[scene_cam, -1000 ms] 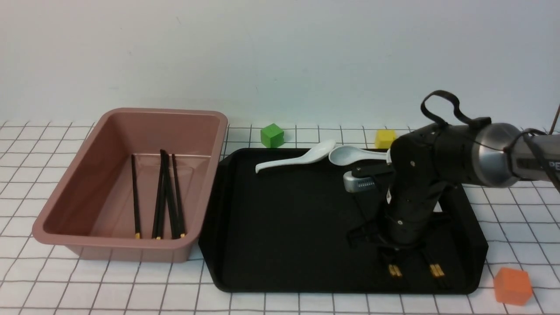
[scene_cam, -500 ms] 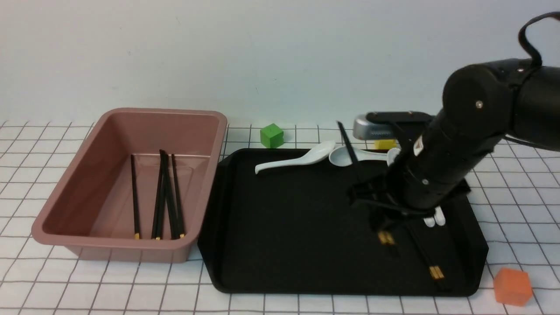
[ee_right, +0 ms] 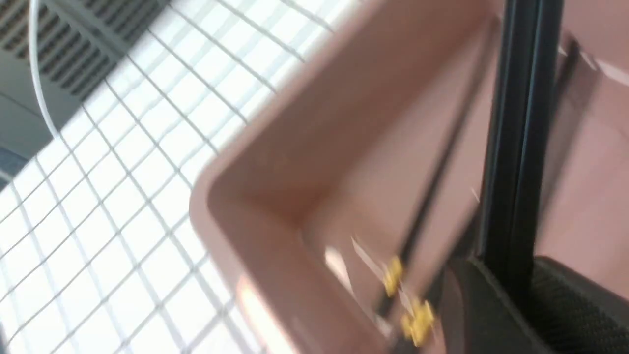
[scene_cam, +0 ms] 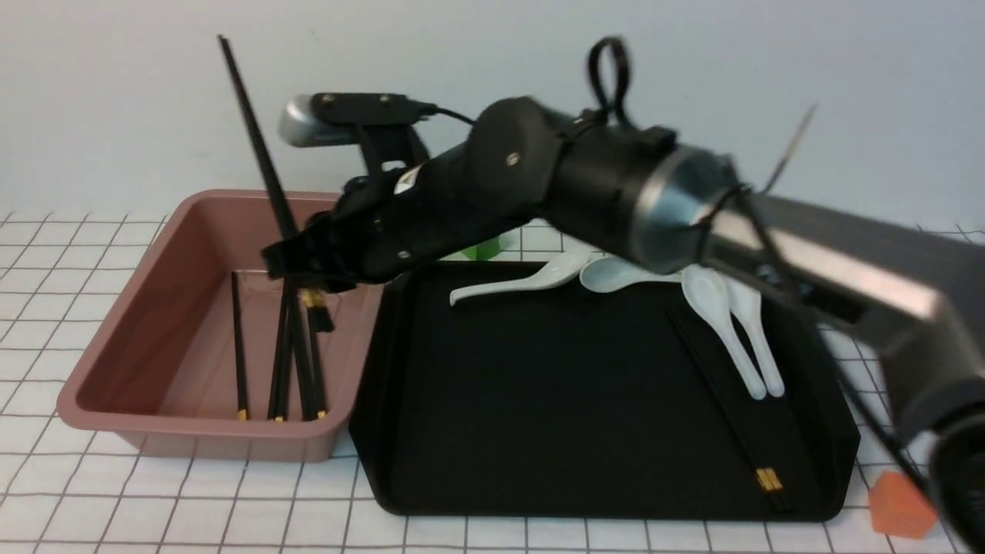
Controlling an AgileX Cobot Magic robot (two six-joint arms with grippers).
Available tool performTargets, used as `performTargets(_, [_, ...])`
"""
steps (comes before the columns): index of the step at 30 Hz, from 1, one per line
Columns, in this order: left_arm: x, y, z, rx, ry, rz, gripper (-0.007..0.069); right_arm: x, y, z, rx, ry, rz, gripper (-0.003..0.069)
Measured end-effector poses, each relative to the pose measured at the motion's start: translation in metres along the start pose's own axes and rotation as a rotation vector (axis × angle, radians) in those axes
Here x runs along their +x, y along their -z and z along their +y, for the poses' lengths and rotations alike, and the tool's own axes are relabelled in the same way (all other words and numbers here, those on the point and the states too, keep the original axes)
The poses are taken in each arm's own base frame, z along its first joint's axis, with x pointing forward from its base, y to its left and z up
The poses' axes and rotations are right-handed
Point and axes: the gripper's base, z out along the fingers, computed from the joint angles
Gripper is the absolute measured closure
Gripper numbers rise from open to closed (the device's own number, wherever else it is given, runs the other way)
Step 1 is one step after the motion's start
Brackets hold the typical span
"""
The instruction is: On white black tablecloth take chopsticks from black tray and put them in box.
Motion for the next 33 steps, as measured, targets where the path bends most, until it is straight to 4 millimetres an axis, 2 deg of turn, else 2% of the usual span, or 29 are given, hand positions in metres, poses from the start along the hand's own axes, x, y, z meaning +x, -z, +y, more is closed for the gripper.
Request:
performTargets(3, [0.0,0.0,0.0,0.0,0.0,0.0,0.0386,0.013,-0.029,0.001,-0.01,0.01,0.019,0.0477])
performTargets(6, [0.0,0.0,0.0,0.0,0.0,0.0,0.0386,0.026,-0.042,-0.004,-0.007,0.009,0.064,0.0421])
performTargets(9, [0.0,0.0,0.0,0.0,0.0,0.0,0.0386,0.031,-0.04,-0.006,-0.014,0.015,0.132,0.0355])
performTargets(13, [0.0,0.0,0.0,0.0,0.0,0.0,0.0386,0.023,-0.022,-0.002,-0.03,0.035,0.189,0.037])
performTargets(14, [0.0,0.0,0.0,0.0,0.0,0.0,0.0386,0.012,-0.001,0.004,-0.037,0.065,0.209,0.0416])
performTargets(15, [0.0,0.0,0.0,0.0,0.0,0.0,0.0386,0.011,0.003,0.004,-0.036,0.071,0.221,0.0423])
performTargets(16, [0.0,0.0,0.0,0.0,0.0,0.0,0.0386,0.002,0.022,0.01,-0.038,0.095,0.237,0.0475])
performTargets(17, [0.0,0.0,0.0,0.0,0.0,0.0,0.0386,-0.01,0.05,0.017,-0.035,0.124,0.25,0.0525])
performTargets(18, [0.0,0.0,0.0,0.0,0.0,0.0,0.0386,-0.013,0.054,0.017,-0.032,0.128,0.25,0.0543])
performTargets(19, [0.0,0.0,0.0,0.0,0.0,0.0,0.0386,-0.026,0.091,0.027,-0.021,0.166,0.264,0.0603])
performTargets(20, [0.0,0.0,0.0,0.0,0.0,0.0,0.0386,-0.033,0.117,0.033,-0.007,0.19,0.272,0.0642])
performTargets(21, [0.0,0.0,0.0,0.0,0.0,0.0,0.0386,-0.034,0.122,0.034,-0.005,0.194,0.274,0.0648])
performTargets(22, [0.0,0.0,0.0,0.0,0.0,0.0,0.0386,-0.042,0.163,0.043,0.026,0.225,0.28,0.067])
performTargets(25, [0.0,0.0,0.0,0.0,0.001,0.0,0.0386,-0.053,0.236,0.059,0.126,0.263,0.204,0.0671])
performTargets(27, [0.0,0.0,0.0,0.0,0.001,0.0,0.0386,-0.05,0.282,0.067,0.203,0.275,0.143,0.0671])
performTargets(29, [0.0,0.0,0.0,0.0,0.001,0.0,0.0386,-0.04,0.315,0.071,0.256,0.261,0.11,0.0671])
performTargets(30, [0.0,0.0,0.0,0.0,0.001,0.0,0.0386,-0.031,0.335,0.073,0.287,0.249,0.094,0.0671])
performTargets(32, [0.0,0.0,0.0,0.0,0.001,0.0,0.0386,-0.013,0.36,0.073,0.326,0.241,0.08,0.0671])
performTargets(33, [0.0,0.0,0.0,0.0,0.001,0.0,0.0386,0.016,0.379,0.069,0.36,0.239,0.075,0.0669])
